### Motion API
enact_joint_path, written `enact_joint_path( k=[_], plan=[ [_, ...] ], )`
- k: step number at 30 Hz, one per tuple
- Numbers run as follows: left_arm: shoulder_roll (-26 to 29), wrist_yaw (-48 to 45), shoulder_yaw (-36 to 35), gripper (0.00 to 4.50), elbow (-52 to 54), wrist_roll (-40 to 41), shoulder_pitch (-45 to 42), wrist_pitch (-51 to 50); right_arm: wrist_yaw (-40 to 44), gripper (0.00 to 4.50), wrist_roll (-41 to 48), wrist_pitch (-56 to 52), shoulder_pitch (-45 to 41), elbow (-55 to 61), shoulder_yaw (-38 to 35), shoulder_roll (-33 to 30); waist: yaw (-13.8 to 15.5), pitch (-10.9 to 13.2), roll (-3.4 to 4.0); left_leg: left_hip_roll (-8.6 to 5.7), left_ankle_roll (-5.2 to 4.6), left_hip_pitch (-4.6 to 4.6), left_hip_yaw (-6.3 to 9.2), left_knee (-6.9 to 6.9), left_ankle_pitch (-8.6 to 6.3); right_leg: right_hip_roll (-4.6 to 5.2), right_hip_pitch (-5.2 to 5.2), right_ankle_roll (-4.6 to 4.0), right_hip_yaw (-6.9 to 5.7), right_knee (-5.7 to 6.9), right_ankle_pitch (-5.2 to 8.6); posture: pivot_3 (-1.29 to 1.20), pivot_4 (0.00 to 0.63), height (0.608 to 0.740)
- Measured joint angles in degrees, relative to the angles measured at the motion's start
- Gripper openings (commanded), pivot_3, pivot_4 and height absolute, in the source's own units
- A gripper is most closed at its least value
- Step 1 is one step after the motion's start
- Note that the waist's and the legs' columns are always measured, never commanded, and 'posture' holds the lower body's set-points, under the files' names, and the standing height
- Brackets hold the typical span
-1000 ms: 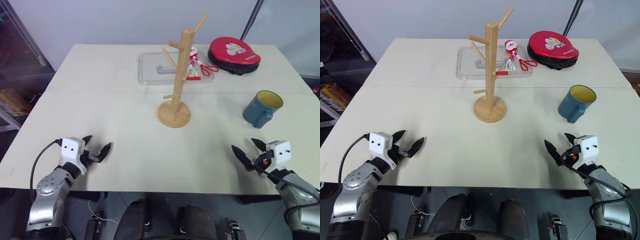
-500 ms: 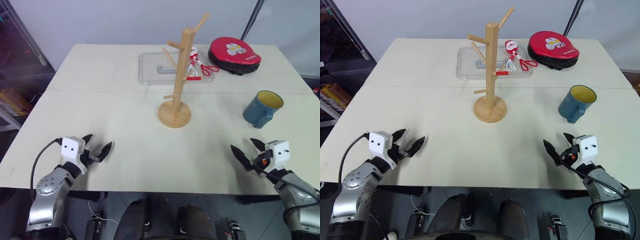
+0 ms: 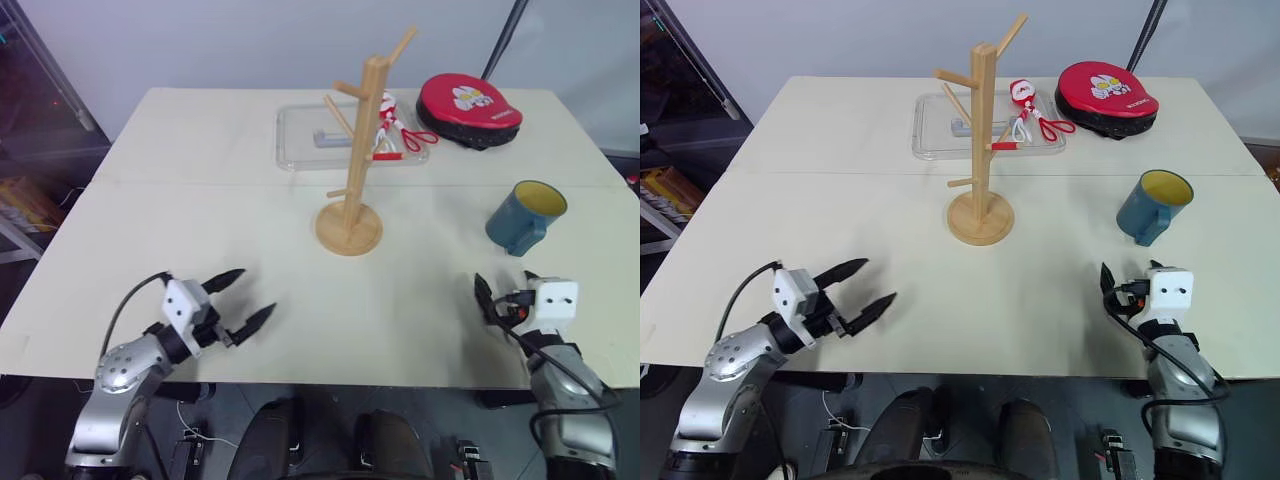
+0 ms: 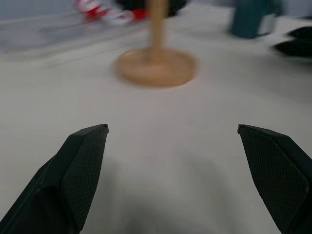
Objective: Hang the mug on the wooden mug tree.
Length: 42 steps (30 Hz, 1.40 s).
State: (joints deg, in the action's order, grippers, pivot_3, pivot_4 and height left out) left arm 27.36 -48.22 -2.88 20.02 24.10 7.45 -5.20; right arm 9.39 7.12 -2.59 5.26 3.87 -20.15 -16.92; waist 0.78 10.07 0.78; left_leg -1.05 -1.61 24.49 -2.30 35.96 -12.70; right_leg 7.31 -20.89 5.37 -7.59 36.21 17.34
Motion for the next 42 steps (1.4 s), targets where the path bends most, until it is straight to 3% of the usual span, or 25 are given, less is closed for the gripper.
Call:
enact_joint_path(
  k=[7, 13, 42],
  plan=[
    [0.9, -1.6, 5.5, 4.5, 3.5, 0.3, -5.9, -3.4, -14.7, 4.48, -8.1, -4.1, -6.9, 1.1, 1.9, 5.9, -0.1, 0.0, 0.07, 0.01, -0.14, 0.0, -0.38, -0.01, 0.13, -0.17, -0.03, 0.01, 0.49, 0.24, -0.01, 0.0, 0.15, 0.739],
    [-0.3, -1.1, 7.8, 4.5, 5.1, 0.3, -7.5, -4.7, -20.6, 4.48, -9.9, -6.9, -10.8, 1.0, 1.9, 7.2, 0.0, 0.0, 0.06, 0.03, -0.17, -0.01, -0.54, 0.0, 0.15, -0.24, -0.19, 0.01, 0.72, 0.5, 0.0, 0.0, 0.15, 0.739],
    [-0.4, -0.2, 8.0, 4.5, 5.4, 0.3, -9.2, -4.6, -25.3, 4.48, -8.9, -11.0, -15.2, -1.0, -1.1, 6.7, -0.1, 0.0, 0.06, 0.19, -0.17, -0.03, -0.86, 0.1, 0.16, -0.37, -0.47, -0.01, 1.08, 0.84, 0.0, 0.0, 0.15, 0.739]
  ],
)
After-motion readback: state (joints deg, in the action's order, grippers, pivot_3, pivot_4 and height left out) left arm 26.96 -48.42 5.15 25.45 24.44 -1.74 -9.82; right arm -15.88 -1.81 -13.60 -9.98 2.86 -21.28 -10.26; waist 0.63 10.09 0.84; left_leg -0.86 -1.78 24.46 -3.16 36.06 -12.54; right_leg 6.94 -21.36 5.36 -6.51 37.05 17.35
